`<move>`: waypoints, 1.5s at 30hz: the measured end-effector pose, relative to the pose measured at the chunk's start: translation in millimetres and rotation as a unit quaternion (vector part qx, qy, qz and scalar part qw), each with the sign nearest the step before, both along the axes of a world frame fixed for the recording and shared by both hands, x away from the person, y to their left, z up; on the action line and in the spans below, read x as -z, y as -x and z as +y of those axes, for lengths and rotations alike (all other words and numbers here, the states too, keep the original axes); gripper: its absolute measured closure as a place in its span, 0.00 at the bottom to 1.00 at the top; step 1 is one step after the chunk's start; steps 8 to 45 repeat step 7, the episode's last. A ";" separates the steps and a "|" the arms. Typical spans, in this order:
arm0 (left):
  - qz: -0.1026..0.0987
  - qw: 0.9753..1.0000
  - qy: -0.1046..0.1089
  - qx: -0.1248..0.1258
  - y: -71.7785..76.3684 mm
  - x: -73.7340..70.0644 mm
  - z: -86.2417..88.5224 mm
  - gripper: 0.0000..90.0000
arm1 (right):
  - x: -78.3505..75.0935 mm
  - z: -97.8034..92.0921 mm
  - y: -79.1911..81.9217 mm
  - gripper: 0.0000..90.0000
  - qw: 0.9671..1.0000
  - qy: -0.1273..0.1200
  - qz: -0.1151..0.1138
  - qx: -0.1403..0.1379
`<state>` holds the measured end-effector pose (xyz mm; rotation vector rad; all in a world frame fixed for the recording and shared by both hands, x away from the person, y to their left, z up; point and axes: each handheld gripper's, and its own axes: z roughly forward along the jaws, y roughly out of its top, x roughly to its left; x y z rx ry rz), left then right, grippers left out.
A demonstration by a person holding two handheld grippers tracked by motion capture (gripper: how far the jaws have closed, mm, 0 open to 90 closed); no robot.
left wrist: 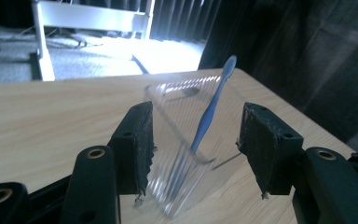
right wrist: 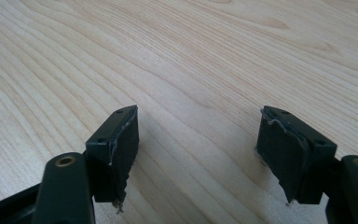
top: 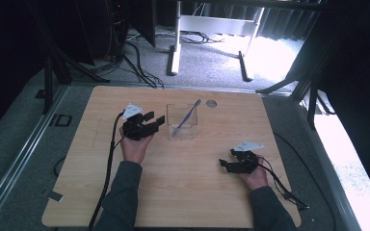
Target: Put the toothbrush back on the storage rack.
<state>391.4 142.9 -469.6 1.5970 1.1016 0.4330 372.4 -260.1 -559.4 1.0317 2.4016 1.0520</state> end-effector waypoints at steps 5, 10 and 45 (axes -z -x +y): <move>0.038 0.999 -0.031 -0.015 2.7 14.0 11.8 0.50 | 0.0 0.0 0.0 0.32 1.000 0.000 0.000 0.000; 0.047 0.998 -0.042 -0.018 3.5 17.9 14.8 0.49 | 0.0 0.0 0.1 0.32 1.000 -0.001 0.001 0.001; 0.047 0.998 -0.042 -0.018 3.5 17.9 14.8 0.49 | 0.0 0.0 0.1 0.32 1.000 -0.001 0.001 0.001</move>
